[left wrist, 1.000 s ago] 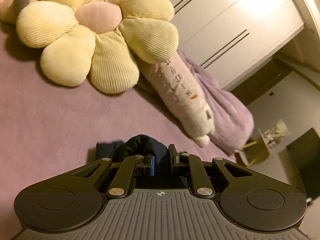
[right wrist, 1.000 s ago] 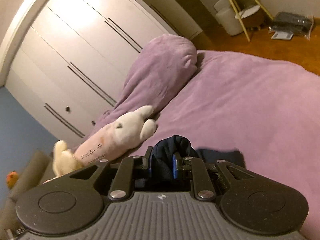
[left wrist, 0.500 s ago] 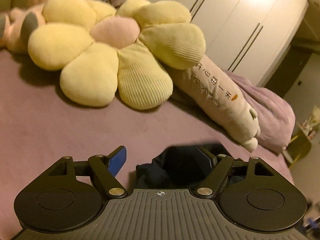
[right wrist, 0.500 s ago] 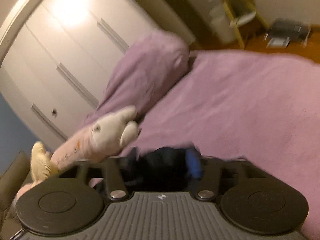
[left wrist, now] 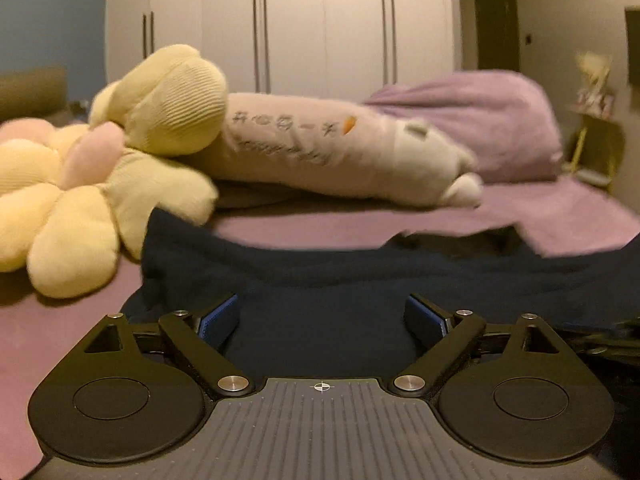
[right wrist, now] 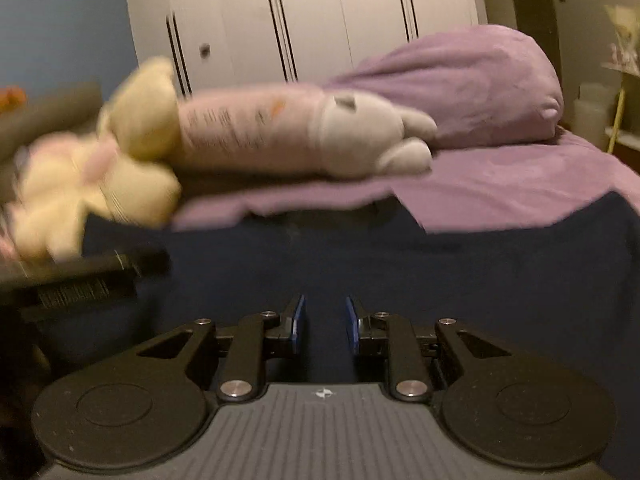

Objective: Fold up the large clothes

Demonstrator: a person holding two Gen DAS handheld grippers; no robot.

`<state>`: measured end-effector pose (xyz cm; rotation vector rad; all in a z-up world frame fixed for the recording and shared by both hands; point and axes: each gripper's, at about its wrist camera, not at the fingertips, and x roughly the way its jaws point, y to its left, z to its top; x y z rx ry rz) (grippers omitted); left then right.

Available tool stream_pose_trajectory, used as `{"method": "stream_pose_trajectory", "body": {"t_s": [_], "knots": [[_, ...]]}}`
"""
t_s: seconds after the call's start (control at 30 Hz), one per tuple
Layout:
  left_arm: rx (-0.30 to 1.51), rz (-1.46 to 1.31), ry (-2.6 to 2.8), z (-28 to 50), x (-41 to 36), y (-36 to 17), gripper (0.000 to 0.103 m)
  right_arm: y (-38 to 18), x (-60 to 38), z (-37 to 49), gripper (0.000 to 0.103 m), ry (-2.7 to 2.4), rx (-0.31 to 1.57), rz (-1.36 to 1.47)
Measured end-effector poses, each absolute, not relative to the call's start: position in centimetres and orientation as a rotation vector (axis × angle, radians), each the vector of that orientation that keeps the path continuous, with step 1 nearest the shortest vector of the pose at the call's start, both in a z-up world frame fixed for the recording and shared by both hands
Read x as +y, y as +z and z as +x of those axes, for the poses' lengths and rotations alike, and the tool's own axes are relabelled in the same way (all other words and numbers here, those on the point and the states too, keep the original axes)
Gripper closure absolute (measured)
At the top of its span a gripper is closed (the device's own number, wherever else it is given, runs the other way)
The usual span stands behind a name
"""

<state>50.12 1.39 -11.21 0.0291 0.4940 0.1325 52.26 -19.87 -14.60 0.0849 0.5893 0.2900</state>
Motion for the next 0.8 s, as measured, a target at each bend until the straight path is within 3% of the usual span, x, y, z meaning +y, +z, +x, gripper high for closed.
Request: {"method": "stream_pose_trajectory", "body": {"t_s": [0.13,0.5,0.67,0.8], "knots": [[0.499,-0.062,0.177,50.3,4.7,-13.7,0.007,-16.9,-23.1,53.2,0.095,0.223,0.568,0.192],[0.482,-0.27,0.252,49.1,10.5,-13.7,0.008,-15.8,-33.6,52.2,0.095,0.021,0.51,0.283],[0.537,-0.452,0.3,48.9,13.6,-14.8,0.005,-16.7,-36.0,50.9,0.095,0.033,0.504,0.305],[0.54,-0.441,0.313,48.8,13.5,-14.6,0.004,-17.1,-35.1,51.6,0.094,0.018,0.521,0.252]]}}
